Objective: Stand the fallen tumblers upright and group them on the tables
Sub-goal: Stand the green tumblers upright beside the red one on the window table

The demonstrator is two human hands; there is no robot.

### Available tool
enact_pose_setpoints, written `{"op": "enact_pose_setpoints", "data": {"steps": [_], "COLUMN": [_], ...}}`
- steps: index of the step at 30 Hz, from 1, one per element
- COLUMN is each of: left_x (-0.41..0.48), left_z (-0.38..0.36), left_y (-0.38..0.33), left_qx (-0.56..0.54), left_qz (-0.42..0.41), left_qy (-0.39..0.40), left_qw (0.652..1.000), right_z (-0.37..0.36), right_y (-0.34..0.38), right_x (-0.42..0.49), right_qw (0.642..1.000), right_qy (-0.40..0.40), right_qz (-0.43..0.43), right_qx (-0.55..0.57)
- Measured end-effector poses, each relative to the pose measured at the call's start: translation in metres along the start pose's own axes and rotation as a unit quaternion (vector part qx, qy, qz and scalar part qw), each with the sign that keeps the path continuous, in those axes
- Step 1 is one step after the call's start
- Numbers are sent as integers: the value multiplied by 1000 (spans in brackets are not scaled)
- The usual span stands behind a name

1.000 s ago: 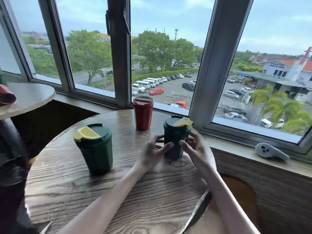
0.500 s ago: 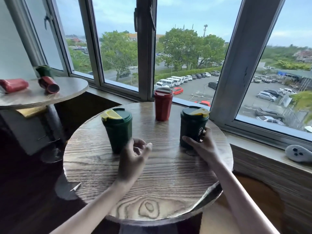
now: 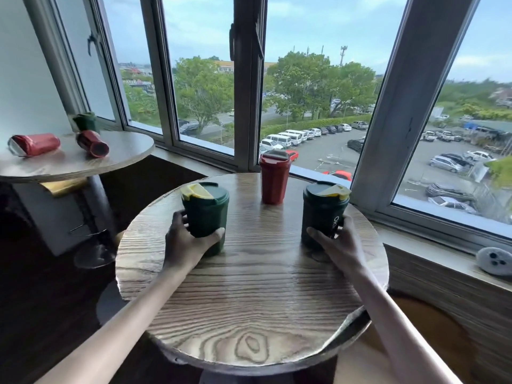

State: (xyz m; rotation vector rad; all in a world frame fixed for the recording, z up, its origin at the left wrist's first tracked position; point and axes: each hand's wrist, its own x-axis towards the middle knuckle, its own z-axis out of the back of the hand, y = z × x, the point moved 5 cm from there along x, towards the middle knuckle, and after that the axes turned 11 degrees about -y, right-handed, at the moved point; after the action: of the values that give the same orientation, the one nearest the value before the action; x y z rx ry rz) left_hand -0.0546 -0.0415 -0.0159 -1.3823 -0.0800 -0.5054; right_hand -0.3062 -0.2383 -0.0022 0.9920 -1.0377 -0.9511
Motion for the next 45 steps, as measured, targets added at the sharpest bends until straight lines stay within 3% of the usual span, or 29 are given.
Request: {"op": "enact_pose_setpoints", "data": {"steps": [5,11,17,45], "left_x": [5,22,28,26], "left_z": [-15,-39,-47,-51], "left_y": [-6,-9,-1,8], "left_qx": [-21,-29,-26,-79], "left_qz": [-14,-27,-54,-32], "left_qy": [21,67,50,108], "left_qw": [999,997,997,991], "right_z": [-14,-62,-93,-98], "right_y": [-17,2,7,-8], "right_x": [14,14,10,9], "right_qw": [999,998,995,993], "right_qy": [2,21,32,63], "right_qz": [-12,37,81,98], "right_qx": [-38,-43,-57,-9]}}
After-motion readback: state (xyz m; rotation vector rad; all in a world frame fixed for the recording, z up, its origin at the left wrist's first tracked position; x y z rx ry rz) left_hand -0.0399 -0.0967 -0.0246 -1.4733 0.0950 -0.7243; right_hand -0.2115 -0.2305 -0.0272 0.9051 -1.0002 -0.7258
